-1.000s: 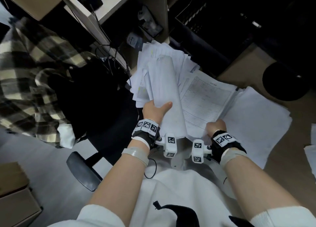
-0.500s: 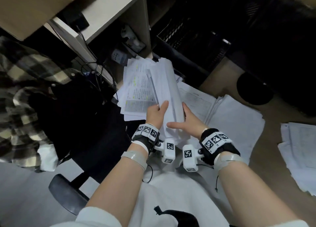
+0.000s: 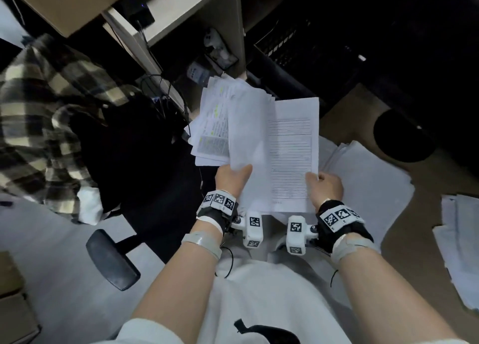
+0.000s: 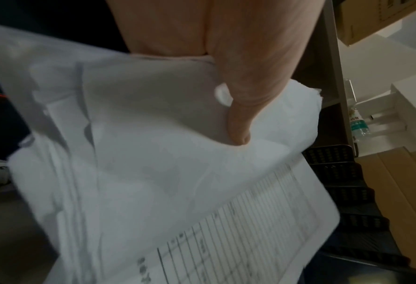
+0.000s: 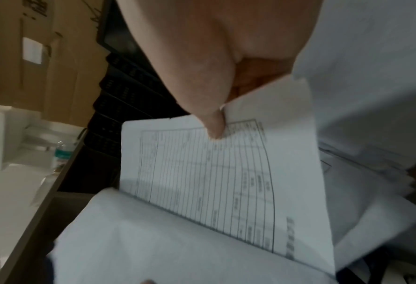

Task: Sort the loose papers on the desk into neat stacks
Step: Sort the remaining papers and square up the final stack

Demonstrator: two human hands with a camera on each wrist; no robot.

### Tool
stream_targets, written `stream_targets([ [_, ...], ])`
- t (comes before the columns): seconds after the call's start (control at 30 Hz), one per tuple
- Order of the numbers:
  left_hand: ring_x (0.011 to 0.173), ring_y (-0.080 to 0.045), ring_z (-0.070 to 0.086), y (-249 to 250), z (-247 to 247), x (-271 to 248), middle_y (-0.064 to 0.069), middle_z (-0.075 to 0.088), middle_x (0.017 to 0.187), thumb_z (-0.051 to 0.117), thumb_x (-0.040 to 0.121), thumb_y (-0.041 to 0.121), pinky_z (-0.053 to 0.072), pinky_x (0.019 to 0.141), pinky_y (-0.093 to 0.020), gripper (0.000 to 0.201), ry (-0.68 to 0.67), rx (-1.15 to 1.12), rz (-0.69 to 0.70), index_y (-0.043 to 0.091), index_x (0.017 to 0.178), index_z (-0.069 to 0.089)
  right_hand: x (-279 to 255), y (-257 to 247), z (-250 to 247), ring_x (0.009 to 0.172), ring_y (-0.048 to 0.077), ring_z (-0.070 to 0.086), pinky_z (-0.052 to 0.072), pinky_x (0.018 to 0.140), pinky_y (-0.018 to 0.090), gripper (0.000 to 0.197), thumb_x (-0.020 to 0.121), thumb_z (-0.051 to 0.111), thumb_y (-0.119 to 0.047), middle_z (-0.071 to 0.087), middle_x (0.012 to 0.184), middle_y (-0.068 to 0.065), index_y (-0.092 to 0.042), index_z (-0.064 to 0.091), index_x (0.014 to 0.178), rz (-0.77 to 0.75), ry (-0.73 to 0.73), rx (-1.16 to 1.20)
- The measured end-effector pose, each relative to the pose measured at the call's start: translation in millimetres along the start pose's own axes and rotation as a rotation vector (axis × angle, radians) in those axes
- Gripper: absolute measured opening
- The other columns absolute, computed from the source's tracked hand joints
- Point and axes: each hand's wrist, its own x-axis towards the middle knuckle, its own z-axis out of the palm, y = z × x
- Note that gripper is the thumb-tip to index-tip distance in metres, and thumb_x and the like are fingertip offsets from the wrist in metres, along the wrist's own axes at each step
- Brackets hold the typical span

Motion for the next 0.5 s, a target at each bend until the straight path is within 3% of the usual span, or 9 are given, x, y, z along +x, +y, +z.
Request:
stream_targets([
  [0.1,0.068,-0.017,0.063,-10.4,-13.9,5.9,0.003,0.067,0.066,0.071,0.081,0.019,0.049,0.06,-0.022,0.015,0.13,0.004,-0.018,0.01,0.07,0.07,11.2,28.7,4.1,0.083,0.034,0.064,0.047,0.073,0.033,0.024,0.091,0.055,-0.023,0.071,0.089,0.012,-0.005,0.068,0.083,0.149,0.067,-0.022],
  [0.2,0.073,-0.019,0.066,-17.5,-30.3,13.6,0.001,0.069,0.072,0.072,0.083,0.019,0.055,0.073,-0.032,0.015,0.174,0.017,-0.007,0.013,0.069,0.068,16.6,50.8,19.0,0.109,0.037,0.063,0.048,0.09,0.035,0.034,0.095,0.053,-0.024,0.067,0.12,0.017,-0.001,0.066,0.116,0.239,0.027,-0.07],
  [0.27,0.076,-0.018,0.067,-20.0,-35.7,16.1,0.003,0.07,0.075,0.071,0.085,0.018,0.054,0.076,-0.033,0.016,0.17,0.022,0.005,0.019,0.069,0.067,16.9,55.7,33.2,0.109,0.036,0.062,0.045,0.087,0.031,0.03,0.098,0.051,-0.017,0.067,0.12,0.016,-0.001,0.065,0.118,0.257,-0.007,-0.049],
  [0.37,0.083,-0.021,0.07,-22.0,-35.0,19.0,0.0,0.073,0.082,0.069,0.087,0.018,0.056,0.079,-0.035,0.011,0.123,0.023,-0.005,0.017,0.076,0.069,17.0,50.5,50.3,0.111,0.036,0.061,0.044,0.088,0.031,0.031,0.097,0.048,-0.012,0.064,0.125,0.016,-0.003,0.059,0.125,0.306,-0.032,0.005],
  [0.4,0.088,-0.024,0.072,-21.4,-32.9,19.5,-0.002,0.075,0.087,0.069,0.086,0.018,0.057,0.083,-0.038,0.006,0.099,-0.007,-0.006,0.015,0.082,0.071,17.3,47.6,52.3,0.111,0.036,0.061,0.045,0.088,0.032,0.035,0.095,0.049,-0.013,0.063,0.126,0.015,-0.004,0.053,0.129,0.334,-0.029,0.025],
  [0.5,0.096,-0.027,0.072,-16.0,-21.2,24.4,-0.009,0.076,0.101,0.068,0.087,0.016,0.058,0.089,-0.042,0.023,0.054,-0.057,-0.02,0.002,0.105,0.071,20.7,40.3,51.3,0.123,0.035,0.053,0.044,0.098,0.036,0.063,0.091,0.06,-0.018,0.052,0.14,0.014,-0.005,0.032,0.145,0.308,0.003,0.046],
])
